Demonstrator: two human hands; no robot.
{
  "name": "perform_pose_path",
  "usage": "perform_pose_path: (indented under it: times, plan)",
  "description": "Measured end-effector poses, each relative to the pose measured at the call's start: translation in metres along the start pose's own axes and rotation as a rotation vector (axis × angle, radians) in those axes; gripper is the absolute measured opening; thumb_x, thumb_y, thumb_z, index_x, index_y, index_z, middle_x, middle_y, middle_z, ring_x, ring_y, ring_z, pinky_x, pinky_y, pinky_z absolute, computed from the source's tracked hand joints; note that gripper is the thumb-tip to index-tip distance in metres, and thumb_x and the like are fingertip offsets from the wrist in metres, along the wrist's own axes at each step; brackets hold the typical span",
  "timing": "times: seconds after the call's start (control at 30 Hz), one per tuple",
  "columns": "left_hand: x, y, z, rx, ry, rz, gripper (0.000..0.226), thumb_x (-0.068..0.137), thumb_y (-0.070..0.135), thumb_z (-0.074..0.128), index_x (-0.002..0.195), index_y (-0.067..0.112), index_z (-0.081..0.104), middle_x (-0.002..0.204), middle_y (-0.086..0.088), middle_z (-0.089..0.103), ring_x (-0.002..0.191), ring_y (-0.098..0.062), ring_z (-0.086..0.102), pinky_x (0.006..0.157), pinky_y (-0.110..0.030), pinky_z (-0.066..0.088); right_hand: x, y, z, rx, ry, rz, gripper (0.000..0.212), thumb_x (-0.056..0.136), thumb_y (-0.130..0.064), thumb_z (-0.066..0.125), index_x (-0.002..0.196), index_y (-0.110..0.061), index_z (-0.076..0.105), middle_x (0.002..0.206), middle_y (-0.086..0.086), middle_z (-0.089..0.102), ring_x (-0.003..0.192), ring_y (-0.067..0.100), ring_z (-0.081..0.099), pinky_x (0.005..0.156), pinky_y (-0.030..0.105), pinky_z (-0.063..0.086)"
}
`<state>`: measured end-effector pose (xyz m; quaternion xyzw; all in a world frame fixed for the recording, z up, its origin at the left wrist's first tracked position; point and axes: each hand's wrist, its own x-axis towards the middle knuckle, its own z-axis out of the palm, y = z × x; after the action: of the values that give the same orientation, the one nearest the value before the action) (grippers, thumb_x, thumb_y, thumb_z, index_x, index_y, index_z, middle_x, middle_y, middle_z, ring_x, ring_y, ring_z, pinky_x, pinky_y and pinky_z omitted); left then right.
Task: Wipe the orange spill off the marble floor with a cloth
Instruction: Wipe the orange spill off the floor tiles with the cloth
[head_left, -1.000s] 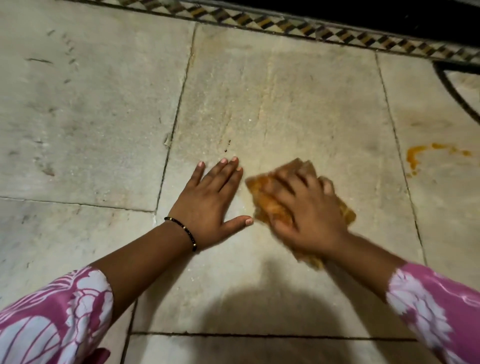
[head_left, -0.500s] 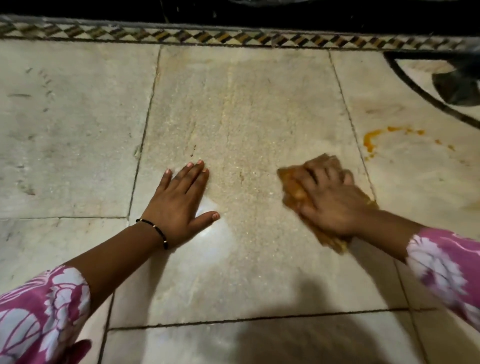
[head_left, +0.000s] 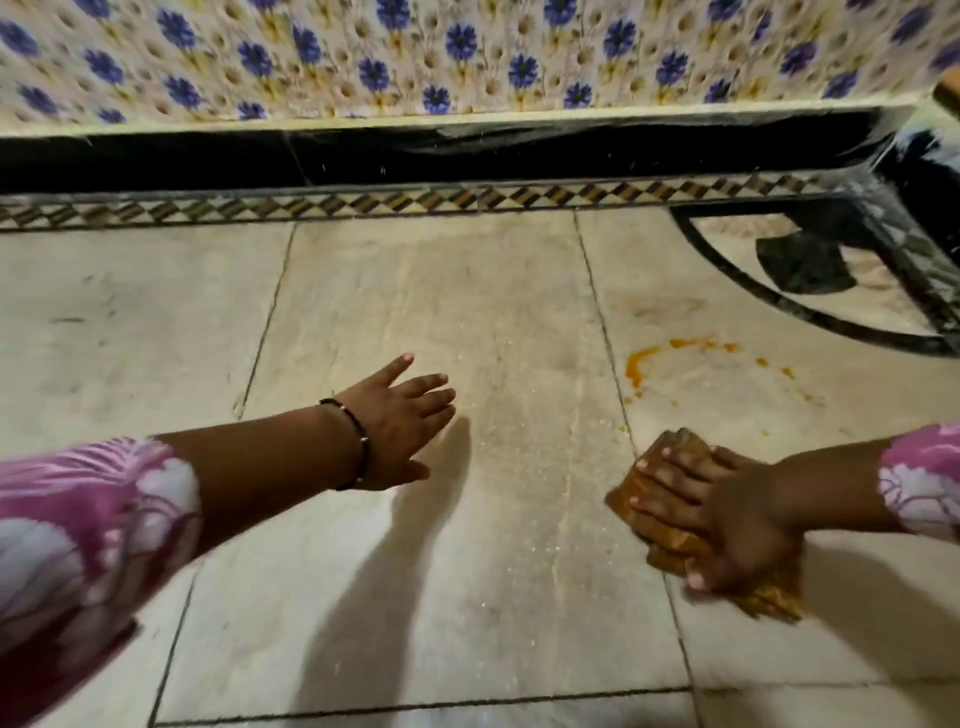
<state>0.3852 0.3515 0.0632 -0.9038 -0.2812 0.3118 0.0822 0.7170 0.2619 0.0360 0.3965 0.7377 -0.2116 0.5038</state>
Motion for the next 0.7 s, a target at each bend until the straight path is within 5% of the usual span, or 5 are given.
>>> perform_pose_path:
  times: [0.1, 0.2, 0.3, 0.53, 0.7]
  plan:
    - [0.046, 0.026, -0.014, -0.246, 0.038, -0.136, 0.077, 0.093, 0.058, 0.027, 0.148, 0.014, -0.003, 0.158, -0.004, -0.006, 0.144, -0.019, -0.006, 0.115, -0.046, -0.007, 0.005, 0.008, 0.017, 0.012, 0.287, -0.069, 0.091, 0.077, -0.082, 0.026, 0.141, -0.040, -0.023, 0.151, 0.004, -0.028, 0.138, 0.028, -0.027, 0.109, 0.050, -0.018]
    - [0.084, 0.069, -0.012, -0.501, 0.164, -0.216, 0.075, 0.093, 0.056, 0.026, 0.148, 0.015, -0.005, 0.158, -0.002, -0.009, 0.144, -0.016, -0.003, 0.115, -0.040, -0.005, 0.023, -0.014, 0.031, 0.098, 0.697, -0.069, 0.074, 0.083, -0.073, 0.029, 0.147, -0.038, 0.015, 0.154, 0.005, 0.026, 0.141, 0.029, 0.023, 0.106, 0.053, 0.008]
    - [0.116, 0.123, -0.002, -0.791, 0.319, -0.384, 0.076, 0.090, 0.058, 0.019, 0.149, 0.014, 0.000, 0.158, -0.003, -0.005, 0.144, -0.017, -0.001, 0.115, -0.038, -0.005, 0.044, -0.044, 0.047, 0.383, 0.862, 0.015, 0.064, 0.079, -0.063, 0.044, 0.139, -0.039, 0.037, 0.150, -0.001, 0.037, 0.141, 0.024, 0.025, 0.108, 0.057, 0.013]
    - [0.121, 0.149, 0.016, -0.726, 0.477, -0.418, 0.079, 0.090, 0.062, 0.019, 0.149, 0.012, 0.007, 0.158, -0.005, 0.002, 0.145, -0.016, -0.001, 0.116, -0.037, -0.006, 0.027, -0.005, 0.110, 0.351, 0.883, 0.150, 0.069, 0.075, -0.054, 0.046, 0.141, -0.036, 0.033, 0.151, -0.001, 0.034, 0.138, 0.026, 0.032, 0.111, 0.055, 0.017]
    - [0.120, 0.151, 0.012, -0.691, 0.418, -0.403, 0.087, 0.087, 0.068, 0.020, 0.149, 0.008, 0.009, 0.158, -0.008, 0.003, 0.145, -0.020, 0.000, 0.117, -0.043, 0.001, 0.043, 0.056, 0.089, 0.635, 0.908, 0.526, 0.068, 0.082, -0.061, 0.021, 0.145, -0.037, 0.025, 0.158, -0.005, 0.016, 0.145, 0.023, 0.006, 0.112, 0.055, 0.003]
